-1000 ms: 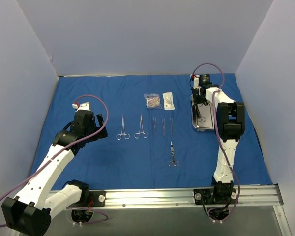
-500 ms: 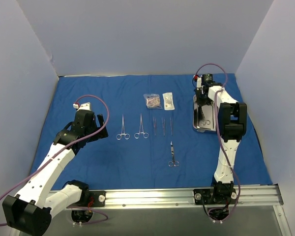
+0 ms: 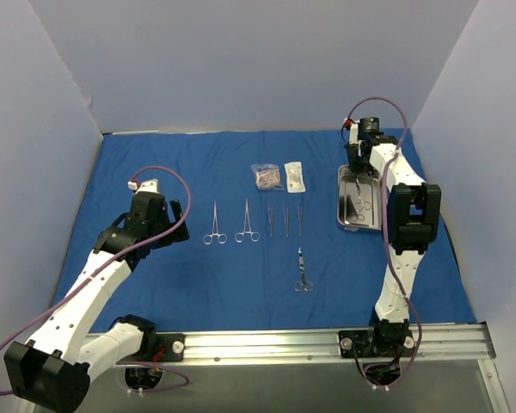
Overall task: Open and lay out the surgical kit
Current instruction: Pick up the medical item from the container, then place the medical item in the surgical kit.
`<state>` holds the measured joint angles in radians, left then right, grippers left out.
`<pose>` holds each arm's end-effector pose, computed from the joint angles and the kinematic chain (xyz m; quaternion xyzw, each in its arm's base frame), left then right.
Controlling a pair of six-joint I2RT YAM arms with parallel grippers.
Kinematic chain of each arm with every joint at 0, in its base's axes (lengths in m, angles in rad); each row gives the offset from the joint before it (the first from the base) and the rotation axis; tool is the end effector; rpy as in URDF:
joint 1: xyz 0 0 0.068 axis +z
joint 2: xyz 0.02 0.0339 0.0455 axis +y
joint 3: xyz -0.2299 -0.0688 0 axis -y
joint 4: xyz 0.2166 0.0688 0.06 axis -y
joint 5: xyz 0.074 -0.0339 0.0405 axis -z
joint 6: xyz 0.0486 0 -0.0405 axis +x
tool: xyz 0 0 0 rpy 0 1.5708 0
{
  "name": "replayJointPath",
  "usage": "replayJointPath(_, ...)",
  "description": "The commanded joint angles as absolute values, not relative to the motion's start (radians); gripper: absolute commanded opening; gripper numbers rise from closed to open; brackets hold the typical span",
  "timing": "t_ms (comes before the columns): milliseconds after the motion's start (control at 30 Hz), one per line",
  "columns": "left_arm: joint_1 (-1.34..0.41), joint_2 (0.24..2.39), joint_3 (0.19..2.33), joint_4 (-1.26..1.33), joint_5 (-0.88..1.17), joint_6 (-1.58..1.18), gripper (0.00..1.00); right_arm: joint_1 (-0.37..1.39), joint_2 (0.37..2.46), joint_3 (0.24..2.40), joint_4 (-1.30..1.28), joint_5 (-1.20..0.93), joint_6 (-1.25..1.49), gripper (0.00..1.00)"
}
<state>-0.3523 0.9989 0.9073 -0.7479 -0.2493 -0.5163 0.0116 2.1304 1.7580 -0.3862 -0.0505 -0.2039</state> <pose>0.1896 -0.0569 0.2566 -0.1202 0.9199 -0.0440 0.3707 0.4545 0.0077 0.2011 -0.1087 0.9120 -0.0148 0.3953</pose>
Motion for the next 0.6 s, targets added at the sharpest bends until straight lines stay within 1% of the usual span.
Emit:
replayJointPath(0,-0.347,0.986,0.916,-0.716,-0.236,-0.522,0.94,0.005,2.045,1.776,-0.411,-0.044,-0.178,0.0)
replayJointPath(133,-0.347,0.986,0.919,-0.716,-0.238,-0.519,0.94,0.008,2.014,1.807,-0.445,-0.057,-0.143,0.0)
replayJointPath(300,-0.347,0.994,0.922,-0.713,-0.241,-0.517,0.94,0.063,1.973,1.802,-0.497,-0.035,-0.052,0.0)
replayJointPath(433,-0.347,1.003,0.931,-0.707,-0.245,-0.511,0.94,0.144,1.909,1.753,-0.531,-0.015,0.064,0.0)
replayJointPath(533,-0.347,1.011,0.936,-0.703,-0.248,-0.509,0.94,0.205,1.852,1.681,-0.545,-0.003,0.155,0.0)
replayJointPath(567,-0.347,1.014,0.936,-0.701,-0.247,-0.509,0.94,0.257,1.836,1.634,-0.542,0.008,0.205,0.0)
